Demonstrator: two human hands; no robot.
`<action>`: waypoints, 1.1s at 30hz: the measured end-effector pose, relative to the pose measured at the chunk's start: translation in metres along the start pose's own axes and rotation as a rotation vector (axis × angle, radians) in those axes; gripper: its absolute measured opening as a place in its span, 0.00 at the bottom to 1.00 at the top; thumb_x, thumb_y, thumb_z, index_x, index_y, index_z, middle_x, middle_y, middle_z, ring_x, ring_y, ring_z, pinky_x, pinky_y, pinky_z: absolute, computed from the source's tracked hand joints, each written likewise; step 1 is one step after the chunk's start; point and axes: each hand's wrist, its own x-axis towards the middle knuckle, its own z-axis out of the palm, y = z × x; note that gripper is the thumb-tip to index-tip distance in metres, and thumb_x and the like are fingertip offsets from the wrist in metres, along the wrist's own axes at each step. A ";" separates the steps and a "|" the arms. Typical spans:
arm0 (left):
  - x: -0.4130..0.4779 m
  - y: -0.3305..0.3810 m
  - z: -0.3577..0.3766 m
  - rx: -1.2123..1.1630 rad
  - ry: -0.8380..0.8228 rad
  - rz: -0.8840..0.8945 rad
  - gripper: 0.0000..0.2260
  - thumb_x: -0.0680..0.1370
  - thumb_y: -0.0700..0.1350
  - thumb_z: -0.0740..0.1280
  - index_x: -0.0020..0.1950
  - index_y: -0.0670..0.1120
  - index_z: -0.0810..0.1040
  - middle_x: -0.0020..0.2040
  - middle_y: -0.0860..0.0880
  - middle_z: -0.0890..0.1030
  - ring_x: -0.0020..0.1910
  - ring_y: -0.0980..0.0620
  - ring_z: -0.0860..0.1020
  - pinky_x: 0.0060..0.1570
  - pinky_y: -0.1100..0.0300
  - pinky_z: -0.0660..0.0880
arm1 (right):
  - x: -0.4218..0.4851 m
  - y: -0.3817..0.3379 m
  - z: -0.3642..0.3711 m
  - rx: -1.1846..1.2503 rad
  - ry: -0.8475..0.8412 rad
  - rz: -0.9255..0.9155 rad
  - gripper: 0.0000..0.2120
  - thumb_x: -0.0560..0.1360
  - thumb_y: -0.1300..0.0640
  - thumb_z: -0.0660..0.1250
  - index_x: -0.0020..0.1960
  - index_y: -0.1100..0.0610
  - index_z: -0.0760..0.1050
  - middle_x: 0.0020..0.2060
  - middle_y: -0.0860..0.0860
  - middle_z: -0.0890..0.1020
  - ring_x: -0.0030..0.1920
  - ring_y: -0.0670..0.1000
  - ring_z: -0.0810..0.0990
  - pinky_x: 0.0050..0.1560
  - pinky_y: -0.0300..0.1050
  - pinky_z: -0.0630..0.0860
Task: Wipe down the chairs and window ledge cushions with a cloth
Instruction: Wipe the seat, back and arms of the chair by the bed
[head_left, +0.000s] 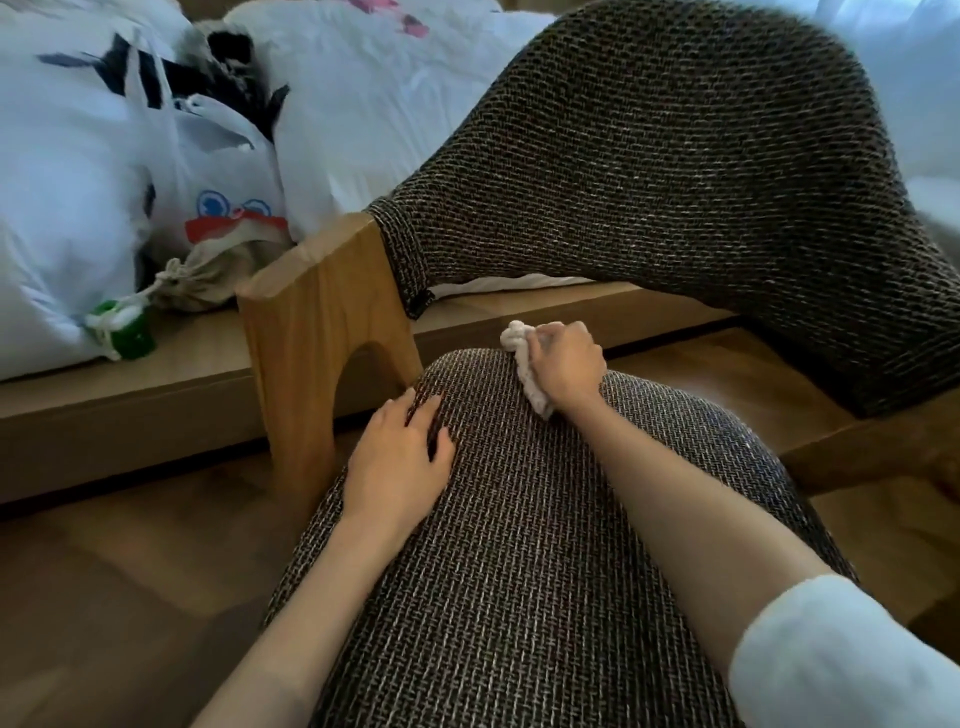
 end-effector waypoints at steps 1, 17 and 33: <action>-0.002 -0.001 0.000 -0.004 -0.001 -0.004 0.22 0.81 0.54 0.55 0.75 0.51 0.64 0.75 0.48 0.64 0.74 0.49 0.61 0.70 0.55 0.61 | 0.003 -0.006 0.002 -0.006 -0.012 -0.014 0.16 0.79 0.44 0.59 0.56 0.52 0.80 0.51 0.56 0.79 0.49 0.59 0.81 0.49 0.51 0.78; -0.038 -0.012 -0.011 0.043 -0.061 0.077 0.26 0.80 0.59 0.51 0.77 0.52 0.56 0.78 0.51 0.54 0.77 0.51 0.51 0.73 0.58 0.50 | -0.022 -0.031 0.008 0.119 -0.057 -0.326 0.15 0.79 0.46 0.61 0.60 0.52 0.79 0.52 0.54 0.82 0.50 0.53 0.81 0.52 0.49 0.77; -0.067 -0.004 -0.025 0.016 0.081 0.077 0.16 0.80 0.46 0.60 0.66 0.45 0.74 0.68 0.48 0.73 0.69 0.49 0.69 0.64 0.54 0.70 | -0.100 -0.029 -0.017 0.089 -0.016 -0.538 0.13 0.77 0.46 0.65 0.58 0.51 0.80 0.50 0.52 0.82 0.40 0.47 0.78 0.38 0.42 0.76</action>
